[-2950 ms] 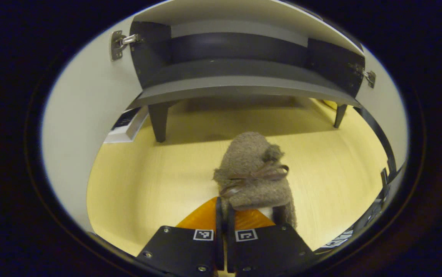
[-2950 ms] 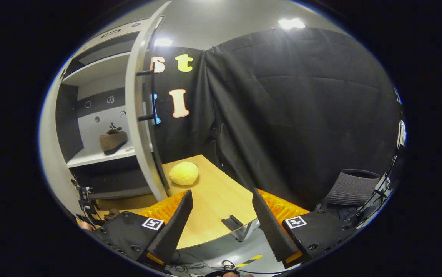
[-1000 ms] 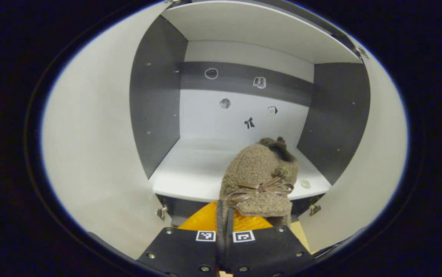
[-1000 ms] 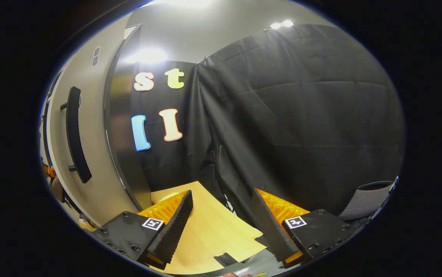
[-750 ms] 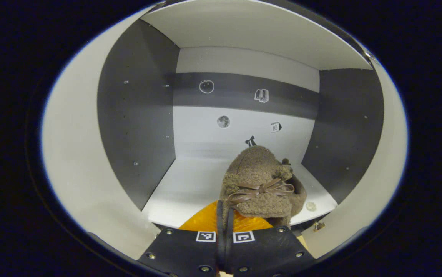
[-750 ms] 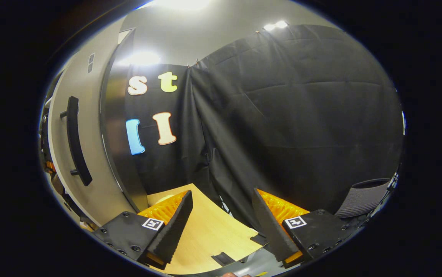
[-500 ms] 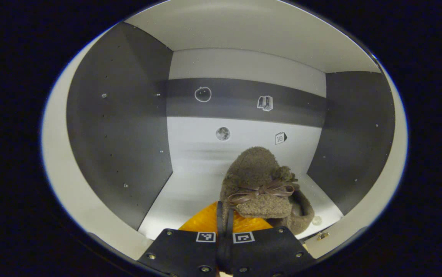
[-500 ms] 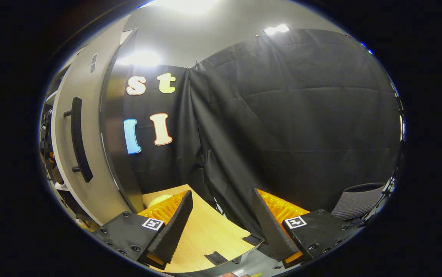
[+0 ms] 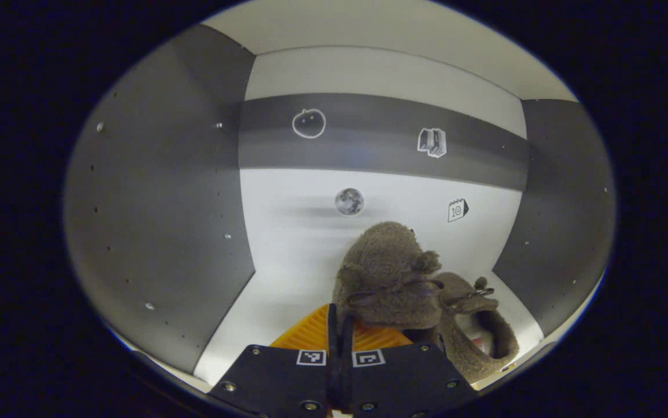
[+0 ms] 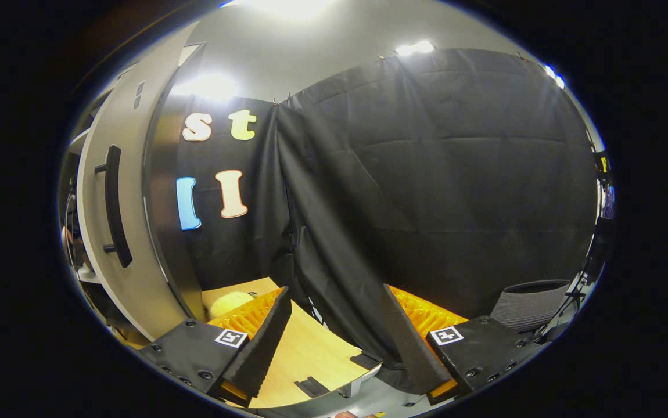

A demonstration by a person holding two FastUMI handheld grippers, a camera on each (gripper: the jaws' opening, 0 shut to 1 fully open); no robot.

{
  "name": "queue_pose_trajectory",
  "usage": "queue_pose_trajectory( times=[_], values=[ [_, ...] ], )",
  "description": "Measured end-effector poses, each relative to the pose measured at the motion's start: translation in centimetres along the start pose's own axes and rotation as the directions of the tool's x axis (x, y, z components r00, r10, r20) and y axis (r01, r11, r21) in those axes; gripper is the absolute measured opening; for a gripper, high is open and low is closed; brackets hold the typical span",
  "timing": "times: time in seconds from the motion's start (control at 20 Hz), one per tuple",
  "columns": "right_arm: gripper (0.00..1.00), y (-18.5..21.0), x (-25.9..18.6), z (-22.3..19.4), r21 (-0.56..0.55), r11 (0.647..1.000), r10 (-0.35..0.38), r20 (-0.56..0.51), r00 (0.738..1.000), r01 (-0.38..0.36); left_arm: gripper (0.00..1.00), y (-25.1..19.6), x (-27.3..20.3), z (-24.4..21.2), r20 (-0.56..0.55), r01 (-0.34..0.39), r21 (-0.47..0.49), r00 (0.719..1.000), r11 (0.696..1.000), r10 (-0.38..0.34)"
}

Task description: Grab one shoe with the right hand and put it into the shoe cabinet, grab the other shoe with the left hand and put it into the shoe cabinet; then close the right door with the right hand and the left door with the left hand.

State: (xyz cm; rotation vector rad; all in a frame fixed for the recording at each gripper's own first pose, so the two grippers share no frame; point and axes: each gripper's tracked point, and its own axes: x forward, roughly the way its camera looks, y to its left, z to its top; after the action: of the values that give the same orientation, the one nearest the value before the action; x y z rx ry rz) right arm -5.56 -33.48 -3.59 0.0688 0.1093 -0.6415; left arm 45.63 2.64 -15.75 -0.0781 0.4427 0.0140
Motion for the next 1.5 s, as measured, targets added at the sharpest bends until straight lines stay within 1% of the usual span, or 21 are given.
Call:
queue_pose_trajectory(
  times=[0.05,0.15,0.2,0.25,0.3,0.35,0.4,0.45,0.55,0.6,0.7,0.75,0.85,0.9,0.95,1.05,1.2,1.4,1.5],
  values=[
    [0.92,0.1,0.1,0.0,0.005,1.0,0.0,0.001,1.0,0.0,0.01,0.3,0.4,-0.5,-0.014,-0.006,0.0,1.0,1.0,0.006],
    [0.93,0.3,0.1,-0.1,0.01,1.0,0.003,0.002,1.0,-0.003,0.01,0.6,0.7,-1.1,-0.017,-0.022,0.025,1.0,0.999,0.023],
    [0.98,0.5,0.3,-0.2,0.01,1.0,0.012,0.001,1.0,-0.012,0.01,0.6,0.8,-1.5,-0.029,-0.021,0.047,0.999,0.999,0.022],
    [0.98,0.9,0.5,-0.3,0.009,1.0,0.024,-0.002,1.0,-0.024,0.02,0.4,0.7,-1.9,-0.046,-0.013,0.069,0.999,0.998,0.016],
    [0.98,1.2,0.7,-0.3,0.006,0.999,0.036,-0.005,0.999,-0.036,0.08,0.3,0.7,-2.5,-0.068,-0.01,0.092,0.998,0.996,0.016],
    [0.98,1.5,0.8,-0.4,0.003,0.999,0.048,-0.006,0.999,-0.048,0.08,0.4,0.4,-2.7,-0.074,-0.012,0.112,0.997,0.994,0.021],
    [0.98,1.7,0.8,-0.3,0.001,0.998,0.06,-0.004,0.998,-0.06,0.1,0.0,0.2,-2.9,-0.075,0.006,0.131,0.997,0.991,0.004],
    [0.98,2.0,1.0,-0.2,0.002,0.997,0.071,-0.001,0.997,-0.071,0.25,0.6,-0.6,-2.5,-0.061,-0.017,0.161,0.998,0.987,0.027],
    [0.98,2.9,1.4,0.5,0.01,0.995,0.099,0.007,0.995,-0.099,0.55,2.6,-2.1,-1.2,-0.012,-0.097,0.208,0.995,0.973,0.102],
    [0.98,3.3,1.6,1.0,0.015,0.993,0.114,0.014,0.993,-0.114,0.7,2.8,-3.7,-0.7,0.008,-0.105,0.195,0.994,0.975,0.106],
    [0.98,4.1,2.2,1.8,0.022,0.989,0.143,0.025,0.989,-0.143,1.0,2.0,-6.6,-0.3,0.044,-0.065,0.13,0.997,0.989,0.059],
    [0.98,4.6,2.5,2.2,0.026,0.987,0.159,0.03,0.987,-0.16,1.0,1.7,-8.1,-0.1,0.061,-0.046,0.105,0.997,0.993,0.04],
    [0.98,5.7,2.9,3.3,0.038,0.98,0.194,0.04,0.98,-0.195,1.0,1.4,-11.6,0.2,0.11,-0.036,0.076,0.994,0.996,0.028],
    [0.98,6.2,3.3,4.0,0.045,0.976,0.21,0.047,0.977,-0.212,0.94,1.1,-13.5,0.4,0.141,-0.028,0.071,0.99,0.997,0.017],
    [0.98,6.7,3.6,4.6,0.048,0.972,0.225,0.056,0.973,-0.228,1.0,0.7,-15.2,0.9,0.185,-0.017,0.071,0.983,0.997,0.003],
    [0.98,7.8,4.2,5.7,0.046,0.965,0.255,0.074,0.964,-0.259,1.0,0.0,-18.5,1.5,0.267,-0.001,0.081,0.964,0.997,-0.02],
    [0.98,9.5,4.8,7.0,0.041,0.95,0.306,0.084,0.948,-0.31,1.0,-0.4,-22.9,0.9,0.343,-0.032,0.091,0.939,0.995,-0.001],
    [0.98,12.0,5.4,8.7,0.026,0.925,0.375,0.099,0.922,-0.38,1.0,-1.4,-27.8,-0.3,0.407,-0.019,0.026,0.913,0.999,0.006],
    [0.98,13.4,5.5,9.2,0.025,0.906,0.418,0.106,0.902,-0.422,1.0,-0.9,-29.3,-0.9,0.436,-0.045,0.012,0.899,0.999,0.035]
  ],
)
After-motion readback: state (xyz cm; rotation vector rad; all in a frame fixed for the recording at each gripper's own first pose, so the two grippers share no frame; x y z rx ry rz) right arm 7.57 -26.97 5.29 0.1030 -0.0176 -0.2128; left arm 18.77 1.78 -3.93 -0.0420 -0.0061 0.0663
